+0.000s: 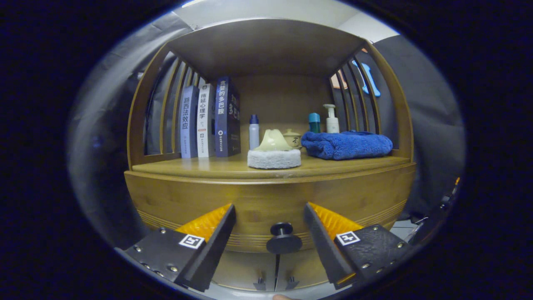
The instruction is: Pull open the drawer, take out the items inside it, and place them on the countertop above the cabinet.
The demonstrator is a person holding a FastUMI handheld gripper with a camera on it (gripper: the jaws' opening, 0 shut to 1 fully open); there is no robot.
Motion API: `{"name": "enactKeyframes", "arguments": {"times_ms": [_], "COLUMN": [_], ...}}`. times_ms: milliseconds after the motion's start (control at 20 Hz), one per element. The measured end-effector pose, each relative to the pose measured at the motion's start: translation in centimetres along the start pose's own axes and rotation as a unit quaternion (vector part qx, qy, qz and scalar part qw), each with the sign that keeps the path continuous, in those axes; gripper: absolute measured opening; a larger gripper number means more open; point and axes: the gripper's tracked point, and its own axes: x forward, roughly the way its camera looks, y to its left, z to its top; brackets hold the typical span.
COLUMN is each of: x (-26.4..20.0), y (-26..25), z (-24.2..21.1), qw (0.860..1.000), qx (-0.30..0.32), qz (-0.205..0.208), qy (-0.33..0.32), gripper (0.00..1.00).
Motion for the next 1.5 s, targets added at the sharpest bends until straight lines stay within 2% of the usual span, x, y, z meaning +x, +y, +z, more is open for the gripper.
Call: {"name": "enactKeyframes", "arguments": {"times_ms": [250, 450, 650, 900, 1100, 1500], "x": [0.2, -0.9, -3.3, -8.4, -13.0, -20.8], "y": [0.0, 0.3, -2.2, -3.6, -3.7, -3.8], "z": [0.1, -1.4, -1.5, -2.0, 2.0, 11.6], "qw": [1.0, 0.997, 0.996, 0.997, 0.999, 0.999], "qx": [0.012, 0.032, 0.065, 0.009, -0.002, 0.038], "qz": [-0.002, 0.039, 0.004, -0.003, -0.005, -0.009], "qy": [0.009, 0.059, 0.055, 0.075, 0.048, 0.026], "gripper": [1.0, 0.99, 0.99, 0.99, 0.99, 0.99]}}
